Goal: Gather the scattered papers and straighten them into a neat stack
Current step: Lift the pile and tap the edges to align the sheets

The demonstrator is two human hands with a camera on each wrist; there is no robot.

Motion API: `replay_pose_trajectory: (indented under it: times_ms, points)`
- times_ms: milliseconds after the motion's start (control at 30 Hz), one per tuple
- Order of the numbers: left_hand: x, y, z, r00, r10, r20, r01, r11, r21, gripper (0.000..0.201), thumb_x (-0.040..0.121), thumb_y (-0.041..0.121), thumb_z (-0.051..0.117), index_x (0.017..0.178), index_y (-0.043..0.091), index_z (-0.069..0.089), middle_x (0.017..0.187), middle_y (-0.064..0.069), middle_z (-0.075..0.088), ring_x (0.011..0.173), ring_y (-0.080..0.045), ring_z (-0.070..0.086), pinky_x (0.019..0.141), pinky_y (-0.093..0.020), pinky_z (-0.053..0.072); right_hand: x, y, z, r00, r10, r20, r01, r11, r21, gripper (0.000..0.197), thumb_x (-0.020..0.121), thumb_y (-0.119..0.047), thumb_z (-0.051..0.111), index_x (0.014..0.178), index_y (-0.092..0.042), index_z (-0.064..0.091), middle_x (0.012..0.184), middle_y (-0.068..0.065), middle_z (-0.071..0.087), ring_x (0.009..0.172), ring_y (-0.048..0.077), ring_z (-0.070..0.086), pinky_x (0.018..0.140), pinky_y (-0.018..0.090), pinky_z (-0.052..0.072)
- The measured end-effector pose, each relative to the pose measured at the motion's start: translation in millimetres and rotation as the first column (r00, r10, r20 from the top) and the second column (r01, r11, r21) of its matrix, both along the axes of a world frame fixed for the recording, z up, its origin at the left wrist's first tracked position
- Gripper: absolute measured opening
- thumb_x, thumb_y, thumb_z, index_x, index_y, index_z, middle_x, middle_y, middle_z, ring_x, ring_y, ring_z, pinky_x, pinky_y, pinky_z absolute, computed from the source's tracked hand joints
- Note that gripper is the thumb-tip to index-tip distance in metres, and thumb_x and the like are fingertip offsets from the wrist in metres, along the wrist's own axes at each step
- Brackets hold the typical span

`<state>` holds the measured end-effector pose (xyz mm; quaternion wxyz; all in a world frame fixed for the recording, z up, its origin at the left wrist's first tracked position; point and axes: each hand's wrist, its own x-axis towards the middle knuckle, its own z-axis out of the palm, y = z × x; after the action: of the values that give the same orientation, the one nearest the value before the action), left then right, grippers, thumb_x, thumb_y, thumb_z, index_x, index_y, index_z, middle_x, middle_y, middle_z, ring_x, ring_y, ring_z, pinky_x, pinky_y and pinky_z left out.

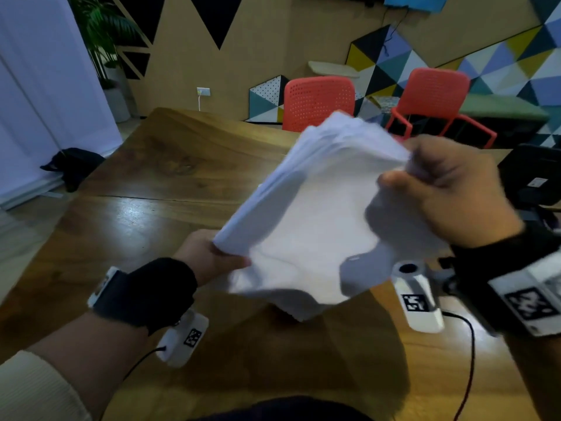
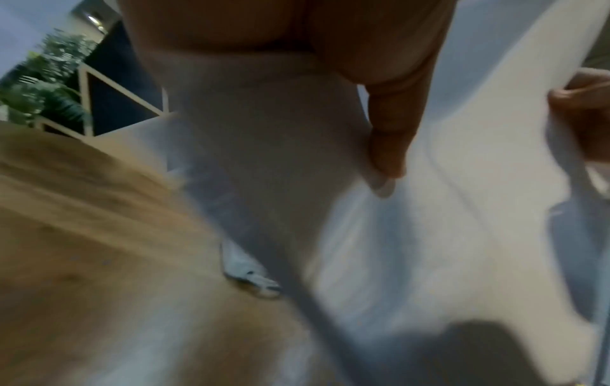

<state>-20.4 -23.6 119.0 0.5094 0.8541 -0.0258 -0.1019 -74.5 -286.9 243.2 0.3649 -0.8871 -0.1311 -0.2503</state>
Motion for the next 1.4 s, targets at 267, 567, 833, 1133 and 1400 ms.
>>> replay_pose_trajectory:
  times_ms: [267,567,833,1133,1400]
  points:
    - [22,12,-14,0.971,-0.006,-0.239,-0.164,0.709,-0.686,0.056,0.017,0.031,0.092,0.066,0.011,0.074,0.065,-0.002,0.074,0.057,-0.017,0.069,0.054,-0.028,0.058,-18,-77,-48,0.973,-0.186,-0.136,0.229,0.732,0.641,0.015,0.067,-0.03,0.077,0.07,-0.023,0.064,0.052,-0.006,0.065,0.043,0.007,0.055,0.046,0.019,0.045]
    - [18,-18,8,0.934,0.357,-0.002,-0.292,0.761,-0.579,0.013,0.054,0.023,0.08,0.06,0.016,0.071,0.051,0.01,0.069,0.056,-0.017,0.067,0.058,-0.028,0.057,-23,-60,-83,0.963,-0.268,0.039,0.161,0.684,0.711,0.021,0.089,-0.003,0.056,0.081,-0.022,0.054,0.06,-0.023,0.063,0.06,-0.009,0.055,0.061,0.007,0.043]
    - [-5,-13,-18,0.967,0.254,-0.005,-0.238,0.899,-0.368,0.02,0.065,0.005,0.079,0.076,0.01,0.063,0.058,0.009,0.065,0.049,0.0,0.06,0.041,-0.007,0.043,-29,-49,-161,0.967,-0.026,-0.252,0.224,0.552,0.803,0.078,0.034,-0.056,0.087,0.1,-0.026,0.061,0.09,-0.013,0.075,0.089,0.004,0.068,0.075,0.016,0.054]
    - [5,-5,-11,0.954,0.286,0.087,-0.217,0.864,-0.453,0.033,0.078,-0.009,0.061,0.065,0.021,0.062,0.045,0.022,0.063,0.046,0.011,0.058,0.047,-0.004,0.045,-21,-53,-144,0.985,0.046,-0.168,0.128,0.462,0.878,0.064,0.054,-0.032,0.078,0.112,-0.01,0.061,0.1,-0.004,0.075,0.098,0.013,0.068,0.085,0.024,0.054]
    - [16,2,-14,0.967,0.167,0.191,-0.042,0.848,-0.528,0.079,0.03,0.066,0.08,0.097,0.031,0.054,0.087,0.013,0.072,0.077,0.004,0.066,0.067,-0.011,0.051,-17,-57,-174,0.935,0.085,-0.345,0.258,0.507,0.823,0.088,0.047,-0.029,0.089,0.125,-0.005,0.054,0.117,0.016,0.067,0.111,0.035,0.061,0.087,0.037,0.054]
